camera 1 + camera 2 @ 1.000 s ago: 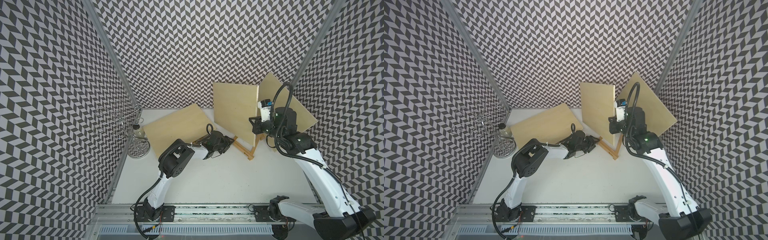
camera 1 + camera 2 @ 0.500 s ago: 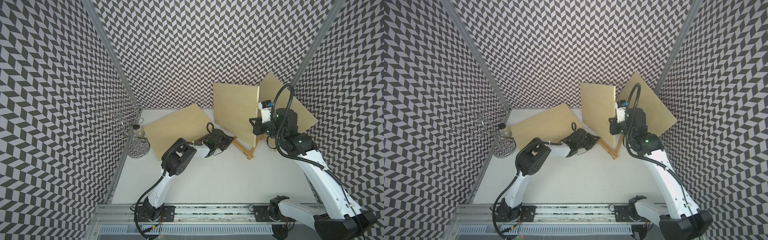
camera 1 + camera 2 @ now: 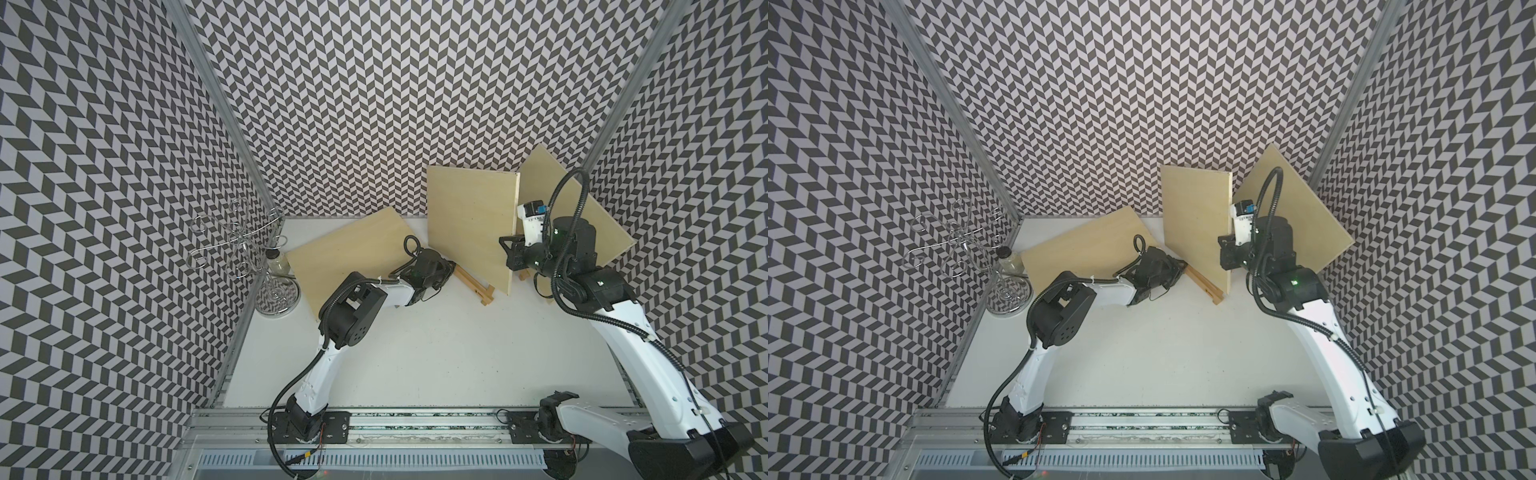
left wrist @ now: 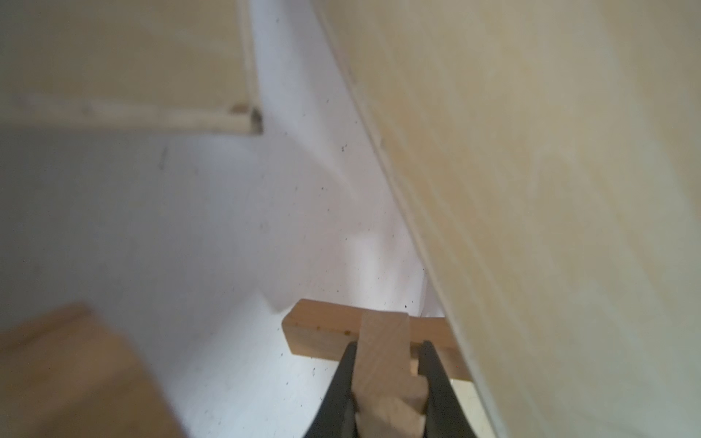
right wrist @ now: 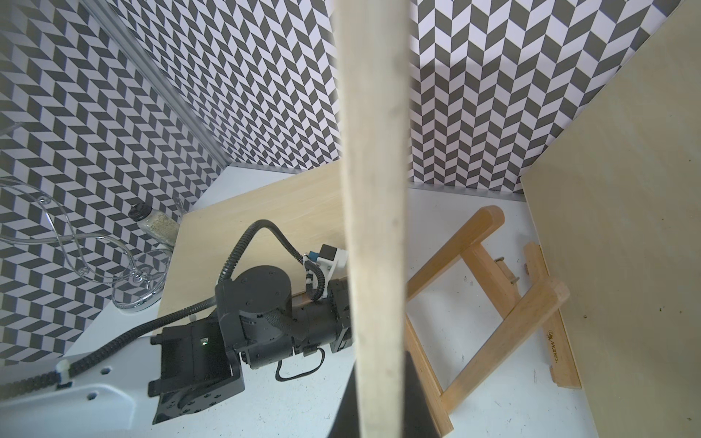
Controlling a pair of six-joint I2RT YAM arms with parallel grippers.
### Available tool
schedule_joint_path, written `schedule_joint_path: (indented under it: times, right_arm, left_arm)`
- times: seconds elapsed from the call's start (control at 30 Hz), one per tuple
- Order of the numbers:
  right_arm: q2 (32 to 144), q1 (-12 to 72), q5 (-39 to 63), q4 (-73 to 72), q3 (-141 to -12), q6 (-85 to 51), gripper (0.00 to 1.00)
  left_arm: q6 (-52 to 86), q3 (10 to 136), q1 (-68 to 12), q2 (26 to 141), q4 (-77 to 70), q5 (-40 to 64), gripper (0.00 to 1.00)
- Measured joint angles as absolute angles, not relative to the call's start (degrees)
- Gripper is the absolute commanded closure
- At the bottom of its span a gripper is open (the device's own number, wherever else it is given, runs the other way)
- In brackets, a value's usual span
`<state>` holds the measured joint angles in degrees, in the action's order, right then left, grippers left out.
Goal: Assemble the easel
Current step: Adjust the easel at the center of the board, then place the drawing board on the easel.
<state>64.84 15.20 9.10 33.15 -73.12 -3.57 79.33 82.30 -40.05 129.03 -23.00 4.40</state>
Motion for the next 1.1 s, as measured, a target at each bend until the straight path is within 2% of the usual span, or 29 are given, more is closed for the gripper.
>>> schedule_joint_path:
  times: [0.07, 0.23, 0.37, 0.57, 0.73, 1.1]
  right_arm:
    - [64.84, 15.18, 9.02, 32.84, -72.95, -3.57, 1.00]
    - [64.62, 15.18, 8.80, 32.01, -72.10, -3.55, 1.00]
    - [64.55, 15.18, 8.05, 31.51, -71.99, -3.07, 1.00]
    - [64.58, 15.07, 7.05, 31.44, -71.99, -2.83, 1.00]
    - [64.45, 15.07, 6.87, 31.20, -71.68, -2.61, 1.00]
    - [56.55, 15.07, 7.07, 25.50, -59.13, -3.55, 1.00]
  left_arm:
    - [76.73, 82.67, -39.97, 129.03, -21.32, 3.29, 0.51]
    - [73.23, 82.61, -40.14, 129.01, -18.31, 1.85, 0.23]
    - [71.99, 82.46, -40.21, 128.53, -17.87, 1.83, 0.12]
    - [71.46, 79.66, -40.18, 124.70, -16.25, 2.04, 0.10]
    - [71.22, 73.95, -40.18, 117.03, -12.80, 2.15, 0.10]
    - [66.30, 66.61, -38.87, 100.33, -5.54, 1.02, 0.11]
